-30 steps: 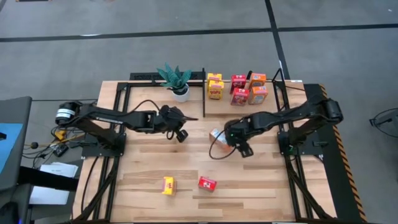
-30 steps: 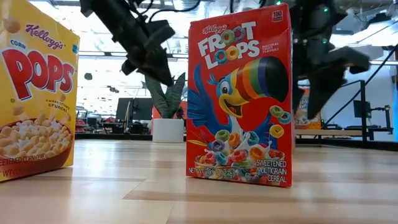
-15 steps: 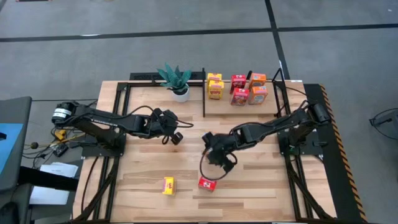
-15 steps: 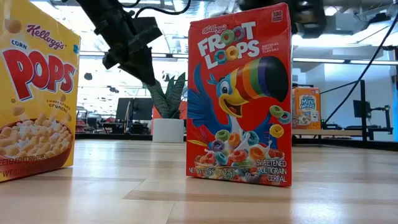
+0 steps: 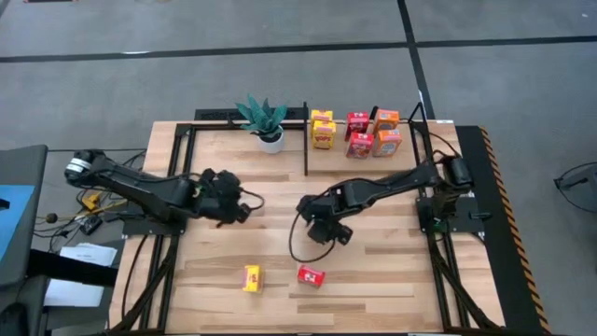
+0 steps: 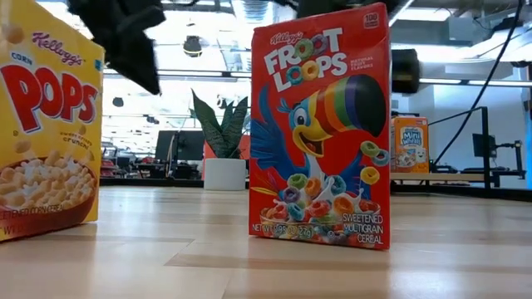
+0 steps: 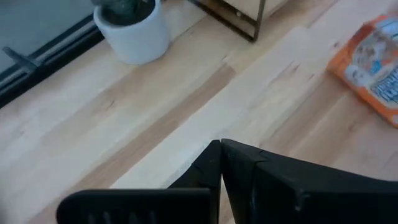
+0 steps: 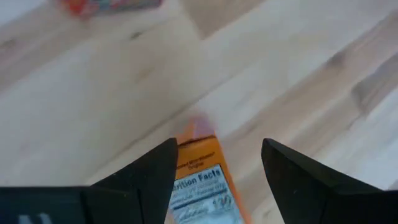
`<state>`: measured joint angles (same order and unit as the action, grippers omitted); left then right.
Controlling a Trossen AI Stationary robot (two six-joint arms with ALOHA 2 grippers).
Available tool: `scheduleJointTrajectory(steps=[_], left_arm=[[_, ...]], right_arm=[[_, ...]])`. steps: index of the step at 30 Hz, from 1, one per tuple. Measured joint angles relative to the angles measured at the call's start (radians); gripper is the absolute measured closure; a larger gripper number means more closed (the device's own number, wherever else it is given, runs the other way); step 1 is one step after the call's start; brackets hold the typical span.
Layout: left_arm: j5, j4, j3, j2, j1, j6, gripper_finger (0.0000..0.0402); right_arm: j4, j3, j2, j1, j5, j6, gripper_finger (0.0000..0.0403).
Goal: Stack cereal on shelf
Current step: Put the orange cereal box on the shelf aligned with orange cereal boxes
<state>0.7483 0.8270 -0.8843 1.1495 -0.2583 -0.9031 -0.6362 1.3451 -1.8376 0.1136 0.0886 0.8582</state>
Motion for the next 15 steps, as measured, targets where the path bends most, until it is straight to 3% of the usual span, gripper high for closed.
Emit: scheduleJointTrajectory(steps=[9, 15], left_arm=[[0.13, 0.181, -0.001, -0.139, -0.106, -0.219, 0.0401], [0.174, 0.245, 0.001, -0.157, -0.119, -0.26, 0.0401]], right_arm=[[-0.095, 0.069, 0.004, 0.0, 0.03, -0.003, 0.0144], [-0.136, 0.097, 0.049, -0.007, 0.048, -0.023, 0.0144]])
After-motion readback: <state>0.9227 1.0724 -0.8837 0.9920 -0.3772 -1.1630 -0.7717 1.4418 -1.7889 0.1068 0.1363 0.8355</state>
